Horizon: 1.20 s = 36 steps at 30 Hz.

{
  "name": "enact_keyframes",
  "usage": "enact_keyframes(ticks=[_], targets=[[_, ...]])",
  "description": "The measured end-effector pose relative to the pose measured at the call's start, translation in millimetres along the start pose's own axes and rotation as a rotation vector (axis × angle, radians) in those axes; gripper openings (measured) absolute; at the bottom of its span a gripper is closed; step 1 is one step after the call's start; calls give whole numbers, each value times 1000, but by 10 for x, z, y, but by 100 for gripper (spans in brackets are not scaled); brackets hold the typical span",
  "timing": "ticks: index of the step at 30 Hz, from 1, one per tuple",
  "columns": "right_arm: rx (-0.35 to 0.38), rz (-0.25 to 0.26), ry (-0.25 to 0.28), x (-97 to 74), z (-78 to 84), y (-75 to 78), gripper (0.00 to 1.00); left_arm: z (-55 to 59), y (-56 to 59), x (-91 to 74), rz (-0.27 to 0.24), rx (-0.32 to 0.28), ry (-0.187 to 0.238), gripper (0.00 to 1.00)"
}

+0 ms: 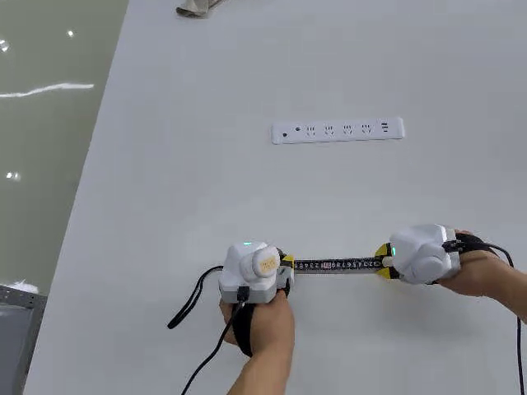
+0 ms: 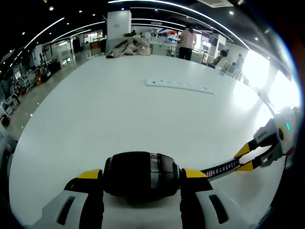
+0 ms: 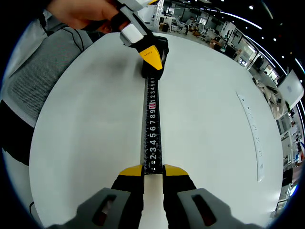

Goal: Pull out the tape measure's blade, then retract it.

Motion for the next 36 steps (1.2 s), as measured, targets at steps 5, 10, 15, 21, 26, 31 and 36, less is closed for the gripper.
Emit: enact_keyframes(ticks=[5,10,15,21,26,31,36], targets=[[-3,7,8,30,-52,2,14,6,-3,11,0,0,0,62],[-7,5,13,65,-88,-3,14,2,-1,5,1,0,-3,62],[-5,5,13,76,-124,2,14,2,-4,7,0,-2,-3,62],[-3,8,19,116,-175,6,14,3,-3,5,0,-2,-3,62],[-4,6,27,152,-254,0,14,6,-6,10,0,-4,-4,62],[-3,5,33,198,-319,-12,14,6,-7,7,-1,-6,-5,62],[0,4,42,229,-388,-19,14,6,-5,1,0,-6,-6,62]])
Point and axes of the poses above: the centre of the closed fingertips' face, and the gripper's own axes: x roughly forward along the fingers, y roughly to its right, z roughly out of its underside, the point moved 2 cm from there along -x, roughly backward along the fingers, and after that the axes turned 11 degrees about z, right-handed, at the moved point
